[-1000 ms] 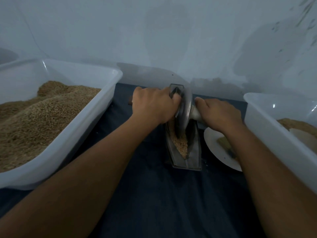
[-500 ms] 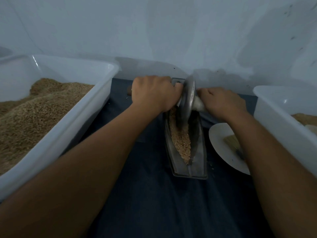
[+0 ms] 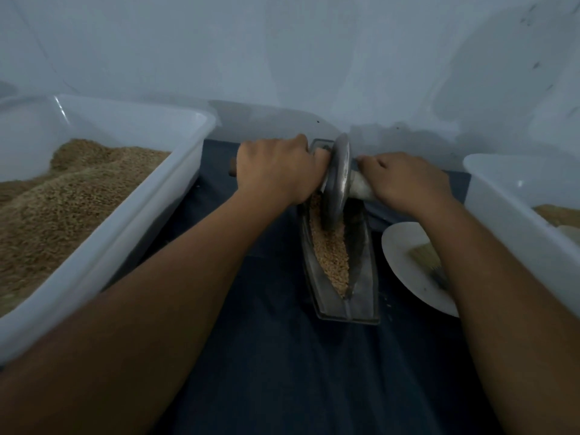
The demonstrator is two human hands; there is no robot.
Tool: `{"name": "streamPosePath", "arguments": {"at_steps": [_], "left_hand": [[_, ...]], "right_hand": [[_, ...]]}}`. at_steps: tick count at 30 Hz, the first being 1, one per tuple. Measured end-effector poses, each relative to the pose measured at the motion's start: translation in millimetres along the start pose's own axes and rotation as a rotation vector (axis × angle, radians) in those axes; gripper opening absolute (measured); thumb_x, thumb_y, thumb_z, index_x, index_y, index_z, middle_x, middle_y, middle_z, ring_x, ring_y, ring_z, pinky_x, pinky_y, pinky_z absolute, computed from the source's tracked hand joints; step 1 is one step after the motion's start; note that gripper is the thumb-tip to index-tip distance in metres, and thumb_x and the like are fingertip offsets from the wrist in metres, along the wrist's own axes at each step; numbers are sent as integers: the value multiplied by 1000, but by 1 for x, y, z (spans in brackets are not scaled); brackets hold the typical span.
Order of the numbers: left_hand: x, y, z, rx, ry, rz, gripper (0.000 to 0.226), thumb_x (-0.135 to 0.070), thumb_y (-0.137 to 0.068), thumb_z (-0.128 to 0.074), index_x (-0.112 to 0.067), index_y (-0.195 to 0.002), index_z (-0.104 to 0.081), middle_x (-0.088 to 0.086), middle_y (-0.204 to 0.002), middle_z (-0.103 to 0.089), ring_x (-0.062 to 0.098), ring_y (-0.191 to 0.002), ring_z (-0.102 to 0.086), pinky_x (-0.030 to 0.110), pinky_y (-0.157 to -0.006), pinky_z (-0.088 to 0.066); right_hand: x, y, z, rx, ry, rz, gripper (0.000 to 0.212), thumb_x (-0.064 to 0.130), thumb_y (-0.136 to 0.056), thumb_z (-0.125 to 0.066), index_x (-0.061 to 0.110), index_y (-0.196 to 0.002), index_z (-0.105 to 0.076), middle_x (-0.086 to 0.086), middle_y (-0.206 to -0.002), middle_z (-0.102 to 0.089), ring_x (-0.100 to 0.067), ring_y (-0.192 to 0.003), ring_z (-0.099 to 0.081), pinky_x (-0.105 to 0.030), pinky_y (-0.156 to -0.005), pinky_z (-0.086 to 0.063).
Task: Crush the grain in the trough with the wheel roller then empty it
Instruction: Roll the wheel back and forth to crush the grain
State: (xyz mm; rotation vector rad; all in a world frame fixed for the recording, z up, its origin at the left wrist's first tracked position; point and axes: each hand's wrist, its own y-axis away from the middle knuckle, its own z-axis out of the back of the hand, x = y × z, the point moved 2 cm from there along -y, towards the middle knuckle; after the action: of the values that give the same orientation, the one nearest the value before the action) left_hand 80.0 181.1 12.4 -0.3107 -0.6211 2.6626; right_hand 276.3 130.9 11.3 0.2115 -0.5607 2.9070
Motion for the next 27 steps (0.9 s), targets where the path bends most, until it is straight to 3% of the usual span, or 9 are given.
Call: {"name": "streamPosePath", "arguments": {"at_steps": [5,11,15,18,23,27], "left_hand": [[12,20,-2,100,49,54,57,-59,-90,-6,-24,-90,-51,8,-87,-62,31,-74,-55,46,-78,-47],[12,34,4,132,48,21,54,-59,-91,-4,-26,-91,-47,6,-86,-61,30,-71,-53,43,-70,-42],[10,39,9,153,41,0,54,-60,-94,-6,-26,-96,-48,5,-86,-60,29,-73,-54,43,-70,-43],[5,39,12,134,15,-15,47,-56,-96,-9,-25,-94,-44,4,-84,-56,28,-71,-51,43,-69,-40],[3,32,12,83,17,-5,42,-53,-94,-9,-23,-86,-38,3,-74,-48,24,-61,-43,41,-65,-38],[2,25,10,51,32,37,38,-52,-95,-16,-22,-86,-38,3,-70,-43,24,-59,-39,40,-65,-37]], "right_hand": [[14,4,12,-57,45,137,57,69,-90,-26,22,-71,-51,4,-65,-55,-17,-59,-50,-30,-52,-28],[13,6,22,125,11,227,57,76,-90,-27,27,-79,-56,5,-75,-59,-16,-68,-57,-34,-58,-38],[8,6,28,308,-184,230,65,92,-71,-34,32,-82,-58,6,-79,-60,-14,-73,-58,-36,-64,-41],[3,8,30,352,-227,191,78,100,-59,-34,31,-82,-61,4,-79,-61,-16,-73,-58,-36,-65,-41],[3,7,14,195,-86,160,82,91,-71,-14,24,-82,-61,-1,-81,-62,-18,-71,-57,-38,-67,-45],[3,3,6,92,23,124,84,80,-73,-6,27,-98,-65,-3,-98,-66,-21,-78,-56,-33,-66,-44]]}}
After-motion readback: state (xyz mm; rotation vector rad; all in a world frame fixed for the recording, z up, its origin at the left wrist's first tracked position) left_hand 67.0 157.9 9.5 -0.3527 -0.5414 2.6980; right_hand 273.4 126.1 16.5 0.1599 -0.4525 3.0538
